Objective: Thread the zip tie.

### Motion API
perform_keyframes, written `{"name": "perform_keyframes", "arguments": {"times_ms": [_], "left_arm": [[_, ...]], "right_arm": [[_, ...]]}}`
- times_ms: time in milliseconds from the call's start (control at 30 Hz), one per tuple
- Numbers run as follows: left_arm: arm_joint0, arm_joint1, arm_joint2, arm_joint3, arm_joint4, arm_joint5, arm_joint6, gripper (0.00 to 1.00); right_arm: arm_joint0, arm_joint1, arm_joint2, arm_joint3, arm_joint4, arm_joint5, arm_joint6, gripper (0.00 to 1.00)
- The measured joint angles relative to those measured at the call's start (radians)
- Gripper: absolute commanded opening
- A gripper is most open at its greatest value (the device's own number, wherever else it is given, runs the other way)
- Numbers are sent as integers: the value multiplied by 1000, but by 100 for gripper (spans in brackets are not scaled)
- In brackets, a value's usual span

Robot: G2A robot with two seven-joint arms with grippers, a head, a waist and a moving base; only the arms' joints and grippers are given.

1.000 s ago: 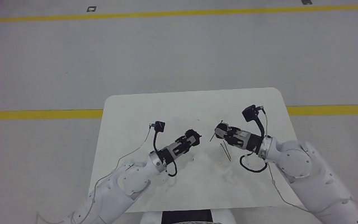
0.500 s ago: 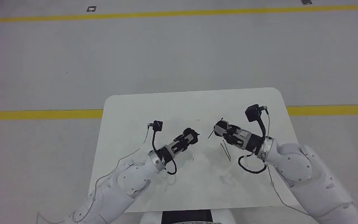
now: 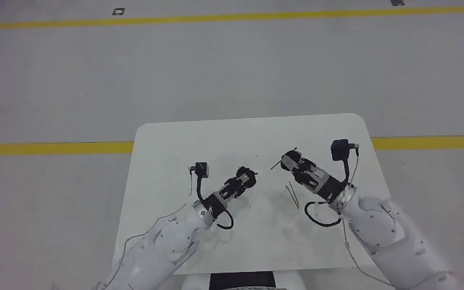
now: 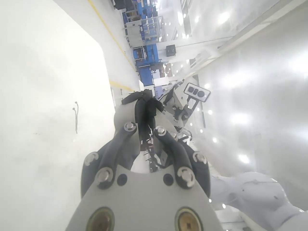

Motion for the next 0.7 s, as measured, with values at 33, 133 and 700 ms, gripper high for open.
{"name": "perform_keyframes", "arguments": {"times_ms": [33, 133, 700], "left_arm": [[3, -4, -2, -1, -4, 0, 0, 0], [9, -17, -6, 1, 0, 0, 2, 0], [9, -36, -5, 2, 44, 0, 19, 0]], "right_arm": [[-5, -1, -6, -1, -11, 0, -13, 0], [-12, -5, -27, 2, -50, 0, -52, 0], [1, -19, -54, 3, -121, 13, -129, 0]]}}
